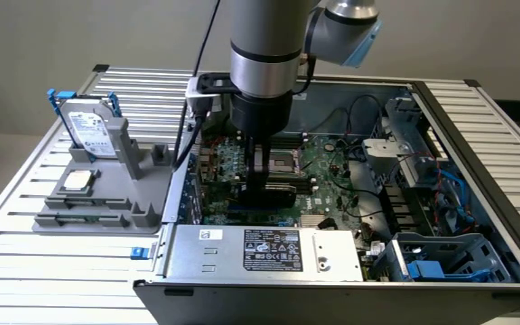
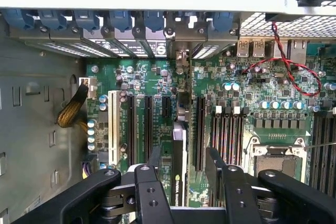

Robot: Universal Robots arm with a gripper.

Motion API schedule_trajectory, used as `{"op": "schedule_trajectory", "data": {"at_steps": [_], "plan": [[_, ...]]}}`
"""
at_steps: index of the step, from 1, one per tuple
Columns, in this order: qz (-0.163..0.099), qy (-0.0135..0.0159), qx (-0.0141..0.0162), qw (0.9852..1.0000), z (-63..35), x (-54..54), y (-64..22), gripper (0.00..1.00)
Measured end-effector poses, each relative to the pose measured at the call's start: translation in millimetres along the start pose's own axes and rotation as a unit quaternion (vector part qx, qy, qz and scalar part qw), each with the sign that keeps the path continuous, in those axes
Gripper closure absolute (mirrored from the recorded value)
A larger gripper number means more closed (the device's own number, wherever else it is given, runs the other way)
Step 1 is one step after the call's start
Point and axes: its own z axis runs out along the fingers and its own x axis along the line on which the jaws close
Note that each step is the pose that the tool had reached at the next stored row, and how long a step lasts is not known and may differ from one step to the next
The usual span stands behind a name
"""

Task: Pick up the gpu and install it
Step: 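Insert the gpu into the slot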

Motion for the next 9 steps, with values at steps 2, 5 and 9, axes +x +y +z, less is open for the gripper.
{"op": "schedule_trajectory", "data": {"at_steps": [2, 5, 9], "plan": [[0.0, 0.0002, 0.0, 1.0, 0.9, 0.0, 0.2, 0.53], [0.0, 0.0007, -0.0001, 1.0, 1.9, 0.0, 0.6, 0.53], [0.0, 0.0008, -0.0001, 1.0, 2.3, 0.0, 0.9, 0.53]]}}
